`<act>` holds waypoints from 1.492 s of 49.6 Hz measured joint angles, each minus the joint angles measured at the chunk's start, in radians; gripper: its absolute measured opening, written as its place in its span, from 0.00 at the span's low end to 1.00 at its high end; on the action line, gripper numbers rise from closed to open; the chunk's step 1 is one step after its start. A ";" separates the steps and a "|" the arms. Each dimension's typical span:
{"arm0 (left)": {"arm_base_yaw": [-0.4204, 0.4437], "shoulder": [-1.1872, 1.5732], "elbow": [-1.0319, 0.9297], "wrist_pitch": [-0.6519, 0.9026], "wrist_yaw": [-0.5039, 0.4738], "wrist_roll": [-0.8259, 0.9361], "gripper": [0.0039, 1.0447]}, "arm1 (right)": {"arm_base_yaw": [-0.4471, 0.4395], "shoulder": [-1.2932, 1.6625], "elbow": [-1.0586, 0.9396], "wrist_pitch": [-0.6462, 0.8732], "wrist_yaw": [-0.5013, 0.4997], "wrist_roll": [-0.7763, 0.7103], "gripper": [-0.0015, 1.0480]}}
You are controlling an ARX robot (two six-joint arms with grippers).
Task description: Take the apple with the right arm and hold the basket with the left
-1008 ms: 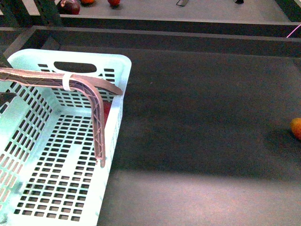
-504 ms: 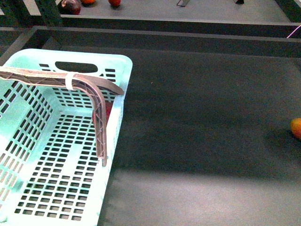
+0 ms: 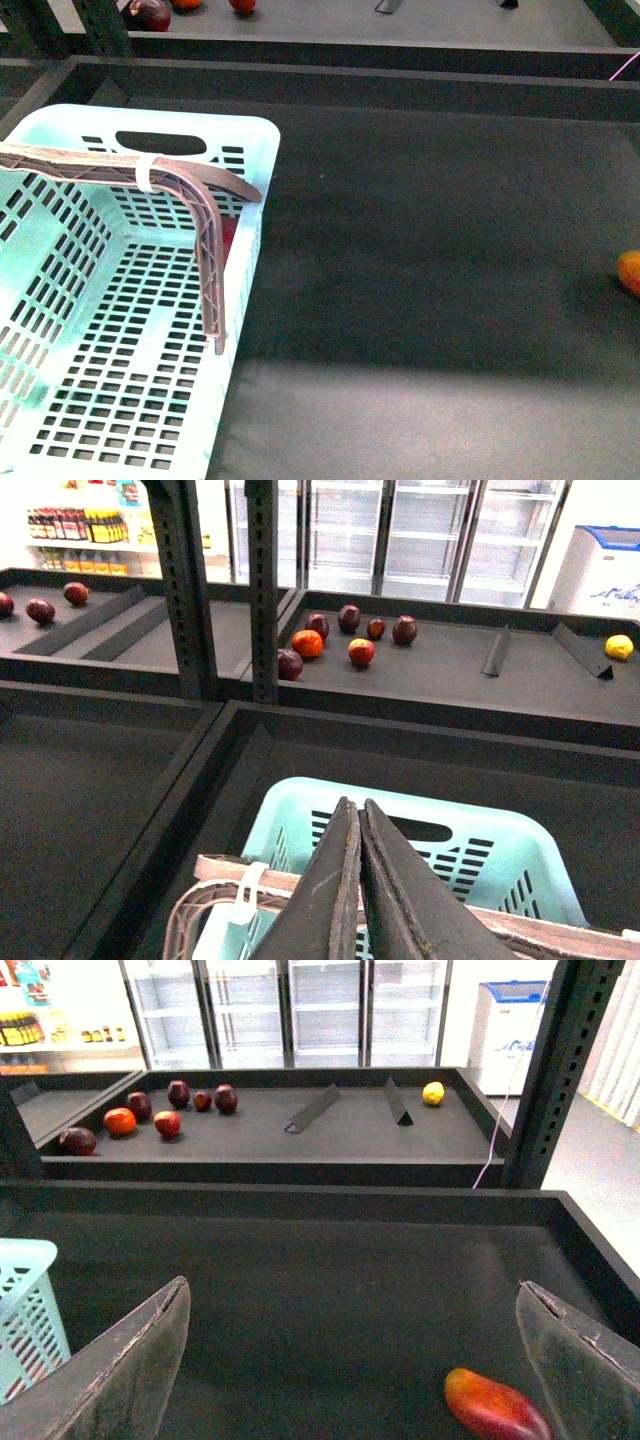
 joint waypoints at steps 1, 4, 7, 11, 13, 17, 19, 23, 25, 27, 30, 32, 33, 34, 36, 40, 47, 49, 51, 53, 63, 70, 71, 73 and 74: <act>0.002 -0.012 -0.003 -0.006 0.001 0.001 0.03 | 0.000 0.000 0.000 0.000 0.000 0.000 0.91; 0.002 -0.055 -0.018 -0.033 0.007 0.011 0.03 | 0.000 0.000 0.000 0.000 0.000 0.000 0.91; 0.002 -0.094 -0.033 -0.062 0.007 0.015 0.03 | 0.000 0.000 0.000 0.000 0.000 0.000 0.91; 0.002 -0.146 -0.047 -0.100 0.007 0.017 0.03 | 0.000 0.000 0.000 0.000 0.000 0.000 0.91; 0.002 -0.155 -0.060 -0.091 0.008 0.019 0.03 | 0.000 0.000 0.000 0.000 0.000 0.000 0.91; 0.002 -0.180 -0.087 -0.088 0.007 0.020 0.03 | 0.000 0.000 0.000 0.000 0.000 0.000 0.91; 0.002 -0.200 -0.087 -0.108 0.007 0.021 0.03 | 0.000 0.000 0.000 0.000 0.000 0.000 0.91; 0.002 -0.259 -0.087 -0.158 0.007 0.022 0.03 | 0.000 0.000 0.000 0.000 0.000 0.000 0.91; 0.002 -0.290 -0.087 -0.186 0.007 0.022 0.03 | 0.000 0.000 0.000 0.000 0.000 0.000 0.91; 0.002 -0.313 -0.087 -0.207 0.007 0.023 0.03 | 0.000 0.000 0.000 0.000 0.000 0.000 0.91; 0.002 -0.350 -0.087 -0.244 0.007 0.023 0.03 | 0.000 0.000 0.000 0.000 0.000 0.000 0.91; 0.002 -0.370 -0.087 -0.264 0.007 0.023 0.03 | 0.000 0.000 0.000 0.000 0.000 0.000 0.91; 0.002 -0.380 -0.087 -0.274 0.007 0.023 0.03 | 0.000 0.000 0.000 0.000 0.000 0.000 0.91; 0.002 -0.390 -0.087 -0.282 0.007 0.023 0.03 | 0.000 0.000 0.000 0.000 0.000 0.000 0.91; 0.002 -0.414 -0.087 -0.304 0.007 0.023 0.03 | 0.000 0.000 0.000 0.000 0.000 0.000 0.91; 0.002 -0.452 -0.087 -0.341 0.007 0.023 0.03 | 0.000 0.000 0.000 0.000 0.000 0.000 0.91; 0.002 -0.509 -0.087 -0.397 0.007 0.023 0.03 | 0.000 0.000 0.000 0.000 0.000 0.000 0.91; 0.002 -0.522 -0.087 -0.411 0.007 0.023 0.03 | 0.000 0.000 0.000 0.000 0.000 0.000 0.91; 0.002 -0.537 -0.087 -0.427 0.007 0.023 0.03 | 0.000 0.000 0.000 0.000 0.000 0.000 0.91; 0.002 -0.550 -0.087 -0.439 0.007 0.023 0.03 | 0.000 0.000 0.000 0.000 0.000 0.000 0.91; 0.002 -0.606 -0.087 -0.496 0.007 0.023 0.03 | 0.000 0.000 0.000 0.000 0.000 0.000 0.91; 0.002 -0.756 -0.087 -0.670 0.007 0.023 0.03 | 0.000 0.000 0.000 0.000 0.000 0.000 0.91; 0.002 -0.770 -0.087 -0.674 0.007 0.023 0.03 | 0.000 0.000 0.000 0.000 0.000 0.000 0.91; 0.002 -0.781 -0.087 -0.677 0.008 0.023 0.03 | 0.000 0.000 0.000 0.000 0.000 0.000 0.91; 0.002 -0.782 -0.087 -0.678 0.007 0.023 0.03 | 0.000 0.000 0.000 0.000 0.000 0.000 0.91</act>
